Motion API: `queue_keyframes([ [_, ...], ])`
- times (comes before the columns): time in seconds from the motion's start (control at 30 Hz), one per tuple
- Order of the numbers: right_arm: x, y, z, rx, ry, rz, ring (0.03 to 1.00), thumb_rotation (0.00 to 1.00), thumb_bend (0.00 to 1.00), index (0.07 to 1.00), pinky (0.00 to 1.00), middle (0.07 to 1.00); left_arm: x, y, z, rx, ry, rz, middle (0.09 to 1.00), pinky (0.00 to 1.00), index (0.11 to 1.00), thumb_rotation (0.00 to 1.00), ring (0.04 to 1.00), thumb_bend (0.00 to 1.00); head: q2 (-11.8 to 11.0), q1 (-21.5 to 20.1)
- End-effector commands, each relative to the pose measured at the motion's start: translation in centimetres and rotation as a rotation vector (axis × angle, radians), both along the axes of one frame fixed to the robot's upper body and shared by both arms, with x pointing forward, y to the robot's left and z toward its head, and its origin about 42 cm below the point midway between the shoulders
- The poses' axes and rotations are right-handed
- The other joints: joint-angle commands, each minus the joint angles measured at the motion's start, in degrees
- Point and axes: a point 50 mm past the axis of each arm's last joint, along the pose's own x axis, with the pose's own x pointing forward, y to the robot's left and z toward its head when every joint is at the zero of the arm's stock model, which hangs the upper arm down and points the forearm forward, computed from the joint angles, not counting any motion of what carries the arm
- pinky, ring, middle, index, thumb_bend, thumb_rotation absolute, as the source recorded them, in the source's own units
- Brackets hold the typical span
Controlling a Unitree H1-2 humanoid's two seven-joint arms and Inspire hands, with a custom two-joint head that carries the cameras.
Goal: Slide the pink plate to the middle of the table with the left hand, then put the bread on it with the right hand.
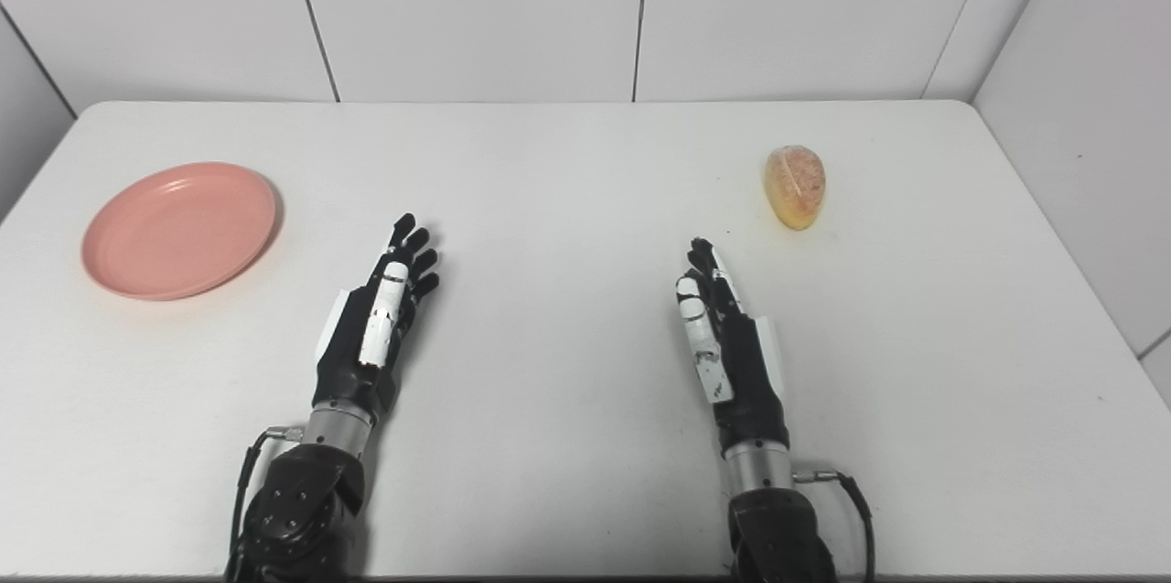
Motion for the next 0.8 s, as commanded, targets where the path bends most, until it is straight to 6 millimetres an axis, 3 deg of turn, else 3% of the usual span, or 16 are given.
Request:
queue_keyframes([
  [0.0,0.4,-0.6,0.8,0.019,-0.061,0.007,0.937,1.0,0.24,0.938,0.91,0.946,0.6,-1.5,0.7,0.0,-0.048,-0.027,0.978,0.95,0.983,1.0,0.957,0.31,-1.5,3.4],
  [0.1,0.3,-1.5,0.5,0.031,-0.059,0.026,0.957,1.0,0.24,0.957,0.94,0.965,0.7,-2.4,0.0,0.026,-0.047,-0.042,0.984,0.95,0.991,1.0,0.962,0.31,-3.2,6.8],
  [0.17,0.3,-2.3,0.2,0.031,-0.066,0.039,0.969,1.0,0.23,0.969,0.97,0.978,0.9,-3.3,-0.6,0.043,-0.044,-0.037,0.982,0.94,0.988,1.0,0.959,0.31,-6.1,11.6],
  [0.37,0.9,-3.5,-0.9,0.06,-0.083,0.065,0.999,1.0,0.21,0.999,1.0,1.0,1.5,-5.0,-1.9,0.049,-0.023,-0.038,0.987,0.93,0.985,1.0,0.975,0.32,-9.6,15.5],
  [0.77,0.5,-3.8,-0.6,0.062,-0.094,0.077,1.0,1.0,0.16,1.0,1.0,1.0,1.6,-5.4,-2.6,0.039,-0.027,-0.043,0.993,0.95,0.988,1.0,0.985,0.31,-9.4,15.8],
])
